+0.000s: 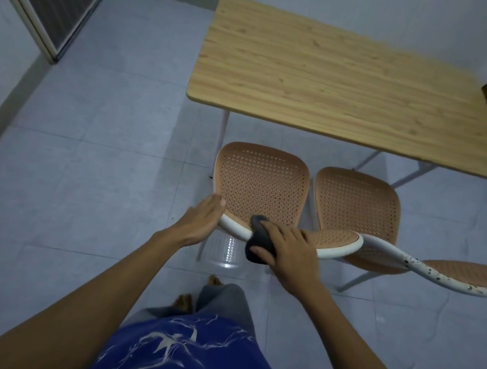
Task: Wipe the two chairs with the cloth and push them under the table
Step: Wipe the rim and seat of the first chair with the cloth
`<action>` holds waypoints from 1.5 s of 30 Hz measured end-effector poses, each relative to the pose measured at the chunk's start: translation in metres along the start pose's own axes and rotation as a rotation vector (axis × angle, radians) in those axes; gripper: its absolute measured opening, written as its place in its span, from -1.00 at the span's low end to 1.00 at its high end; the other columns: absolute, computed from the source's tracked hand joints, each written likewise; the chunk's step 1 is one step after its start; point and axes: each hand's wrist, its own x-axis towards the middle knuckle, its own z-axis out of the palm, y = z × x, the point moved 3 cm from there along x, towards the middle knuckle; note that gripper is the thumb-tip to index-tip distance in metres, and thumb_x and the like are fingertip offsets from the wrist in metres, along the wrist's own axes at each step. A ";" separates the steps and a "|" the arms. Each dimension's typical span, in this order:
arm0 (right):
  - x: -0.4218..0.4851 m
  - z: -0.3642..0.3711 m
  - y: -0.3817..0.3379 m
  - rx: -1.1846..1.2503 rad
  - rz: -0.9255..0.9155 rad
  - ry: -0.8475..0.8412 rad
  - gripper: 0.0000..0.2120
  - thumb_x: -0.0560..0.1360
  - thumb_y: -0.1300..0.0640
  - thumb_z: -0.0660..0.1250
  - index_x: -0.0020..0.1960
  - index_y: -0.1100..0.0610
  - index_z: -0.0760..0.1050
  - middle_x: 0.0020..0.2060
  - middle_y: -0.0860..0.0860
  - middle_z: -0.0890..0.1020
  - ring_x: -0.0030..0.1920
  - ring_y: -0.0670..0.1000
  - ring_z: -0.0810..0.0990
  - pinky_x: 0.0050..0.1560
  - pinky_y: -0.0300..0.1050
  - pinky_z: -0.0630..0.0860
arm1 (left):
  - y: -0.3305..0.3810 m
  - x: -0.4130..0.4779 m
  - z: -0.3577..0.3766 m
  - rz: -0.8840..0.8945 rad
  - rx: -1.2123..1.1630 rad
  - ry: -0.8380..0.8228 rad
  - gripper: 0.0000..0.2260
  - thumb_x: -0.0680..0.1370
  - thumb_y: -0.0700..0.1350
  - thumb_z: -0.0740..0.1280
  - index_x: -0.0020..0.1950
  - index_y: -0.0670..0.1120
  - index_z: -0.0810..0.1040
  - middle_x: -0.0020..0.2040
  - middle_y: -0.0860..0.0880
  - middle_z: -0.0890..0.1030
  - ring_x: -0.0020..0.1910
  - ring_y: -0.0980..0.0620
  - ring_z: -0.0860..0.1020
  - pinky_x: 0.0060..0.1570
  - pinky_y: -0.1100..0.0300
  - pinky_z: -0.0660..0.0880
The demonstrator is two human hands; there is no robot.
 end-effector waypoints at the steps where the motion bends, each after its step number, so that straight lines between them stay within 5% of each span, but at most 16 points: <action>1: -0.005 0.001 -0.002 -0.021 0.062 0.032 -0.46 0.55 -0.34 0.16 0.34 0.00 0.47 0.17 -0.04 0.61 0.12 0.05 0.57 0.14 0.03 0.38 | -0.003 0.001 0.000 0.013 0.065 -0.018 -0.43 0.64 0.21 -0.15 0.59 -0.03 0.03 0.59 -0.03 0.11 0.55 -0.05 0.12 0.52 -0.10 0.02; 4: -0.005 0.013 -0.038 -0.062 0.256 0.088 -0.49 0.49 -0.26 0.30 0.29 0.04 0.50 0.16 0.06 0.60 0.20 0.13 0.53 0.26 0.16 0.33 | -0.006 0.003 0.003 0.051 0.154 0.001 -0.46 0.67 0.13 -0.09 0.59 -0.08 -0.05 0.60 -0.04 0.03 0.56 -0.05 0.08 0.53 -0.06 0.01; 9: 0.030 0.027 -0.091 -0.025 0.338 0.047 -0.54 0.51 -0.07 0.36 0.35 0.08 0.45 0.23 0.11 0.58 0.24 0.17 0.51 0.27 0.22 0.35 | 0.002 -0.001 0.010 0.168 0.148 0.094 -0.55 0.69 0.00 -0.05 0.54 -0.17 0.09 0.52 -0.11 0.20 0.48 -0.05 0.24 0.30 0.28 0.12; 14: 0.000 0.012 -0.056 0.006 0.182 0.033 -0.49 0.53 -0.05 0.32 0.45 0.02 0.37 0.31 0.02 0.52 0.32 0.09 0.46 0.35 0.10 0.24 | -0.006 0.001 0.013 0.154 0.149 0.078 -0.52 0.68 0.06 -0.06 0.56 -0.13 0.06 0.55 -0.09 0.15 0.49 -0.02 0.21 0.37 0.20 0.14; 18: -0.033 0.002 -0.015 -0.026 0.235 0.010 -0.48 0.59 -0.16 0.14 0.50 -0.01 0.35 0.39 0.03 0.46 0.43 0.13 0.37 0.49 0.19 0.10 | -0.008 0.003 0.013 0.112 0.145 0.069 -0.47 0.66 0.12 -0.10 0.57 -0.12 0.02 0.57 -0.08 0.10 0.52 -0.06 0.18 0.48 0.03 0.15; 29: 0.031 0.005 -0.091 0.186 0.340 -0.125 -0.54 0.62 -0.04 0.08 0.50 -0.03 0.35 0.40 -0.06 0.48 0.42 0.08 0.37 0.38 0.21 0.05 | -0.005 0.002 0.013 0.115 0.075 0.049 -0.55 0.70 -0.05 -0.08 0.56 -0.17 0.02 0.58 -0.09 0.03 0.54 0.02 0.08 0.29 0.40 -0.05; 36: 0.000 -0.003 -0.054 0.211 0.390 -0.064 -0.51 0.58 -0.12 0.02 0.43 -0.05 0.44 0.35 -0.11 0.53 0.45 0.02 0.36 0.46 0.17 -0.05 | -0.007 0.004 0.011 0.070 0.103 0.016 -0.49 0.68 0.04 -0.09 0.58 -0.15 -0.06 0.60 -0.10 -0.02 0.56 -0.05 0.07 0.52 0.05 0.04; 41: 0.051 0.010 -0.089 0.253 0.318 -0.135 -0.56 0.59 -0.09 0.00 0.36 -0.08 0.46 0.29 -0.15 0.55 0.30 -0.03 0.47 0.33 0.18 0.19 | -0.006 0.005 0.006 0.063 0.105 -0.019 -0.52 0.69 -0.04 -0.07 0.58 -0.16 -0.08 0.60 -0.09 -0.03 0.57 0.00 -0.01 0.44 0.24 -0.10; 45: 0.046 0.010 -0.083 0.272 0.289 -0.171 -0.58 0.62 -0.08 0.02 0.42 -0.10 0.41 0.32 -0.17 0.52 0.34 -0.06 0.43 0.36 0.12 0.20 | -0.008 0.005 0.005 0.047 0.094 -0.031 -0.51 0.69 0.01 -0.09 0.58 -0.13 -0.09 0.60 -0.07 -0.05 0.58 0.02 -0.04 0.50 0.16 -0.09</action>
